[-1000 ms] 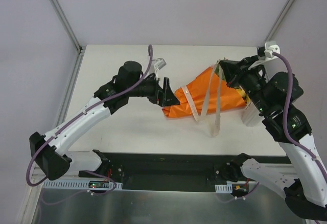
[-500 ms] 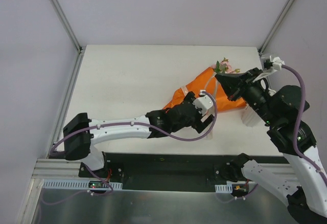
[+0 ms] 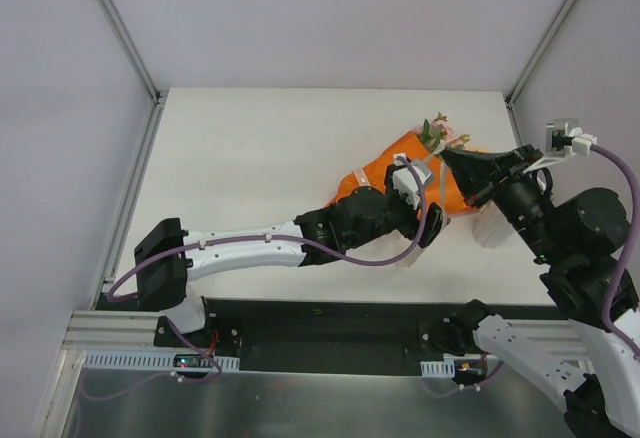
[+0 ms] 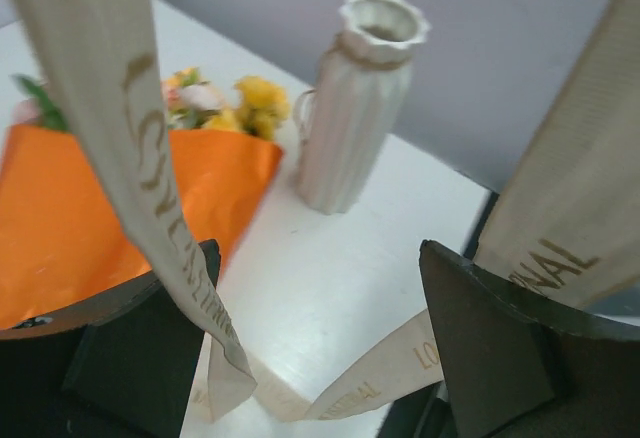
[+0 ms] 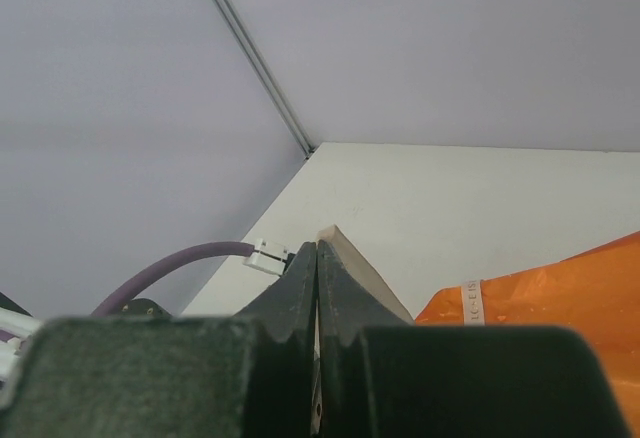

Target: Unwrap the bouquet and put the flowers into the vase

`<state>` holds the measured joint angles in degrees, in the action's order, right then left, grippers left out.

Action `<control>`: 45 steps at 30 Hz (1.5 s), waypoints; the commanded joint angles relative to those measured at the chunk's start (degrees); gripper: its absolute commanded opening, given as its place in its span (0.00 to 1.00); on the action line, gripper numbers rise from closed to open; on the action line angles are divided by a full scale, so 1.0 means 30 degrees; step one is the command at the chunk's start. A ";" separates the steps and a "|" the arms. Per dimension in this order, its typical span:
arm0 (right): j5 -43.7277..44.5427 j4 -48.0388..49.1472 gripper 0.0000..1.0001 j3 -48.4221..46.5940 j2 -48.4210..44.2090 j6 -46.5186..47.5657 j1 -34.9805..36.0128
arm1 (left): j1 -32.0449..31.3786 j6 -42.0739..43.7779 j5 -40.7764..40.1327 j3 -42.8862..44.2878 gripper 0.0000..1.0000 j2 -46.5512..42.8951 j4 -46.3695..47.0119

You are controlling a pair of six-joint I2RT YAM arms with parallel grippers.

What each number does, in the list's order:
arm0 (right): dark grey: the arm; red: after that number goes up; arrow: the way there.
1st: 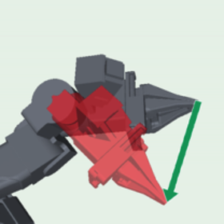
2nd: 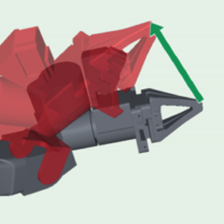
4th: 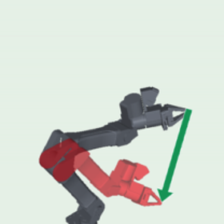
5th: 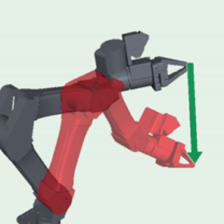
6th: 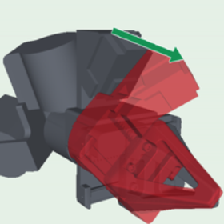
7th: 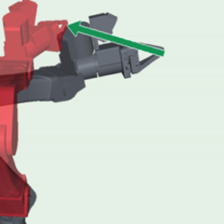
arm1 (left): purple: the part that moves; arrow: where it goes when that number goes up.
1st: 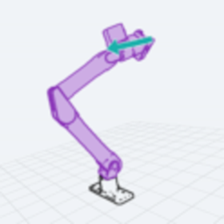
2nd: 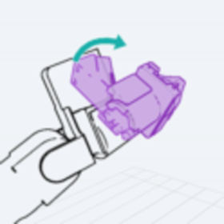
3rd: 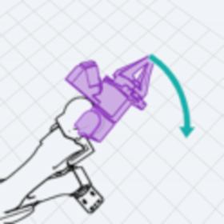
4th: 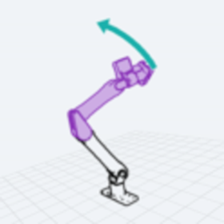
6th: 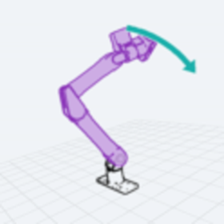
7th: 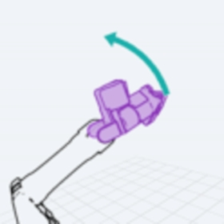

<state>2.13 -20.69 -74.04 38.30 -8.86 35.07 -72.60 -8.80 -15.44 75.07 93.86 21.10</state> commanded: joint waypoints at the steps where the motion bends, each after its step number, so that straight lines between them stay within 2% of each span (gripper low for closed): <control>1: 0.0313 -0.0103 0.00 -0.1100 -0.0200 0.0285 -0.0030 | 0.1139 -0.1897 0.7653 -0.0966 0.80 -0.0174 0.3421; 3: 0.0665 -0.0544 0.01 -0.1685 -0.0200 0.0551 -0.0030 | 0.1347 -0.1960 0.9737 -0.1145 0.80 -0.0291 0.3717; 6: 0.0902 -0.0926 0.01 -0.2038 -0.0200 0.0756 -0.0030 | 0.1523 -0.1638 1.1059 -0.1233 0.80 -0.0380 0.3279; 12: 0.0843 -0.1629 0.00 -0.2800 0.0649 0.1225 -0.0030 | 0.2254 -0.1930 1.1737 -0.1906 0.75 -0.1198 0.2458; 16: 0.0784 -0.1571 0.00 -0.2713 0.0679 0.1488 -0.0030 | 0.3512 -0.3244 1.4804 -0.1293 0.84 -0.1493 0.0994; 22: 0.1137 -0.1835 0.00 -0.2450 0.0533 0.1841 -0.0030 | 0.4834 -0.4686 1.8064 -0.2111 0.87 -0.2020 0.2487; 27: 0.0726 -0.1689 0.00 -0.2419 0.0883 0.1315 -0.0030 | 0.4659 -0.4626 1.7514 -0.1411 0.88 -0.1088 0.2457; 33: 0.0258 -0.1103 0.00 -0.2156 0.0826 0.0289 -0.0059 | 0.3575 -0.3633 1.4761 0.0230 0.87 0.0525 0.1639; 36: 0.0285 -0.1073 0.00 -0.2011 0.0680 -0.0003 -0.0059 | 0.3545 -0.3660 1.2651 0.0933 0.80 0.1054 0.0557; 39: 0.0781 -0.0869 0.01 -0.1600 0.0271 -0.0180 -0.0059 | 0.3545 -0.3048 1.1421 0.1520 0.46 0.0911 -0.0382; 40: 0.0958 -0.0897 0.02 -0.1338 0.0153 -0.0093 -0.0059 | 0.3545 -0.2754 1.0025 0.1404 0.35 0.0619 -0.0645; 41: 0.1134 -0.0926 0.08 -0.1307 0.0036 0.0023 -0.0030 | 0.3574 -0.2490 0.9199 0.1258 0.13 -0.0109 -0.0967; 42: 0.1599 -0.1274 0.16 -0.1248 -0.0197 0.0576 -0.0030 | 0.3632 -0.1878 0.8378 0.1112 0.01 -0.0522 -0.1695; 43: 0.1952 -0.1539 0.38 -0.1219 -0.0287 0.0900 -0.0030 | 0.3662 -0.1495 0.7326 0.0994 0.00 -0.1020 -0.2369; 45: 0.3439 -0.2356 0.61 -0.1043 -0.0666 0.1516 -0.0030 | 0.4011 -0.0385 0.4194 0.0993 0.00 -0.2717 -0.4702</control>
<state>5.63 -26.63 -77.43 38.57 -7.31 35.07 -62.11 -16.88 14.09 76.58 95.79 16.10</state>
